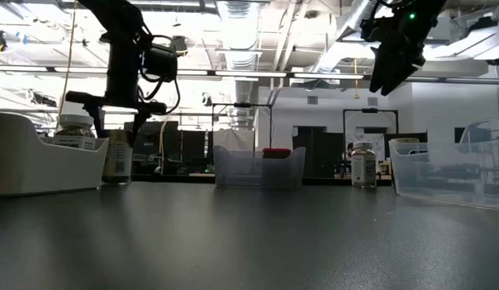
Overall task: Sort spices by type
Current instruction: Put the top left gold seasoning bottle into the transparent bin
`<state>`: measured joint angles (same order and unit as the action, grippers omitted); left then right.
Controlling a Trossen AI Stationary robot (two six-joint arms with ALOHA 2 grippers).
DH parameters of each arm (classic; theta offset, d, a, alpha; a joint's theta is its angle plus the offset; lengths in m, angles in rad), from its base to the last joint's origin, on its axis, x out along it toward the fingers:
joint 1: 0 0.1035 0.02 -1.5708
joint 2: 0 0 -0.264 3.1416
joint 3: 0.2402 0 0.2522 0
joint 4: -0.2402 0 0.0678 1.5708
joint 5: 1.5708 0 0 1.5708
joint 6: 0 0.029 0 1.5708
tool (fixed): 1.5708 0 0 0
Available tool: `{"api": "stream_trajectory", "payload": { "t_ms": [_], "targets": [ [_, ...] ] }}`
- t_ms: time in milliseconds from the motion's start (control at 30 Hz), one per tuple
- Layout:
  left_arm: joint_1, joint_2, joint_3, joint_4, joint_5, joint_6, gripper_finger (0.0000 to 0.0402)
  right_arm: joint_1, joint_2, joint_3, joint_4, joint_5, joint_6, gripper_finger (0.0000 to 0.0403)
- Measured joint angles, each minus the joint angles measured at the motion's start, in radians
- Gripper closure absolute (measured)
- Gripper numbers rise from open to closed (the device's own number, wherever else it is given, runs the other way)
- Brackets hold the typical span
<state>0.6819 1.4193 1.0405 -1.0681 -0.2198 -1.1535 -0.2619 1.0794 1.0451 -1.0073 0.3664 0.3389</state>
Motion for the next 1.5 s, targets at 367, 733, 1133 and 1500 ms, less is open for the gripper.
{"api": "stream_trajectory", "payload": {
  "t_ms": [367, 733, 1133, 1500],
  "targets": [
    [0.0, -0.001, 0.0, 0.054, 0.141, 0.569, 0.0143, 0.0, 0.0, 0.0, 0.001, 0.0, 0.008, 0.007],
    [-0.037, -0.001, 0.001, 0.057, 0.215, 1.215, 0.0143, 0.0, 0.0, 0.0, 0.032, 0.0, 0.067, 0.007],
    [-0.141, 0.0, 0.0, 0.055, 0.302, 1.727, 0.0143, 0.0, 0.003, 0.0, 0.029, 0.0, 0.072, 0.007],
    [-0.258, 0.001, -0.001, 0.096, 0.297, 2.092, 0.0143, 0.0, 0.003, 0.0, 0.03, 0.0, 0.106, 0.007]
  ]
}}
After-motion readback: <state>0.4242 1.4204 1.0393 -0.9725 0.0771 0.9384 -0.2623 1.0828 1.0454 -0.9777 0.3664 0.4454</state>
